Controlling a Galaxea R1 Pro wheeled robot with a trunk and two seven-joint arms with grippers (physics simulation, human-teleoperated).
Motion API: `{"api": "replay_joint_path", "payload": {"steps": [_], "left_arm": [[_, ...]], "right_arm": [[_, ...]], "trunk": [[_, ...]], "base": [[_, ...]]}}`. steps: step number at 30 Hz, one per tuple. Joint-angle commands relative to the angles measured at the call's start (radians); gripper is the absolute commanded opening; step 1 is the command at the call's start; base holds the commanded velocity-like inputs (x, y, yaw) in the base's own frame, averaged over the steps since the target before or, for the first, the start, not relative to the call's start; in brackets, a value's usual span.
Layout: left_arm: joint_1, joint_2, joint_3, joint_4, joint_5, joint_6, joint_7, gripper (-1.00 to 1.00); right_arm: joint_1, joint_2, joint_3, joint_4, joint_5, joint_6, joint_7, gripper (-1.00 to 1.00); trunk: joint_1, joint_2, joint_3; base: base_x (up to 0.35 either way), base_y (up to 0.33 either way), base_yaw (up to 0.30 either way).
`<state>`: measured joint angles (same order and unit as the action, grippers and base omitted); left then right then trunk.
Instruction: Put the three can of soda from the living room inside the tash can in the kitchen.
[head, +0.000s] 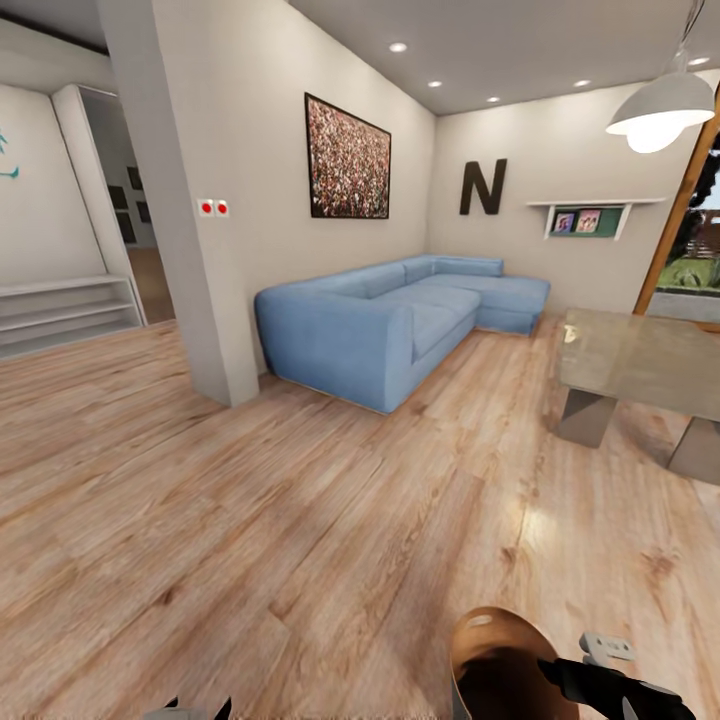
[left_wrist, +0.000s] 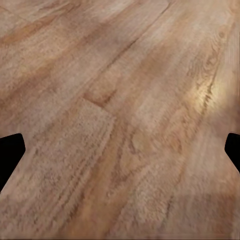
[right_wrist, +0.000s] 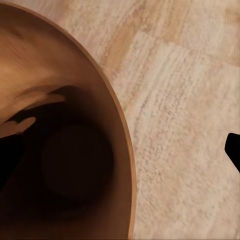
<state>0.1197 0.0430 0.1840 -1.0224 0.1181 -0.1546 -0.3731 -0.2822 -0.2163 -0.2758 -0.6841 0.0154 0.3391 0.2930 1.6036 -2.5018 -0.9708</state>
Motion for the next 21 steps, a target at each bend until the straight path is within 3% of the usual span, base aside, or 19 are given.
{"api": "replay_joint_path", "payload": {"steps": [1, 21], "left_arm": [[0.000, 0.000, 0.000, 0.000, 0.000, 0.001, 0.000, 1.00], [0.000, 0.000, -0.003, 0.001, -0.001, 0.007, 0.000, 1.00]], "right_arm": [[0.000, 0.000, 0.000, 0.000, 0.000, 0.000, 0.000, 1.00], [0.000, 0.000, 0.001, 0.000, 0.000, 0.000, 0.000, 1.00]], "trunk": [[0.000, 0.000, -0.004], [0.009, -0.005, -0.081]], "base": [[0.002, 0.000, 0.000], [0.000, 0.000, 0.000]]}}
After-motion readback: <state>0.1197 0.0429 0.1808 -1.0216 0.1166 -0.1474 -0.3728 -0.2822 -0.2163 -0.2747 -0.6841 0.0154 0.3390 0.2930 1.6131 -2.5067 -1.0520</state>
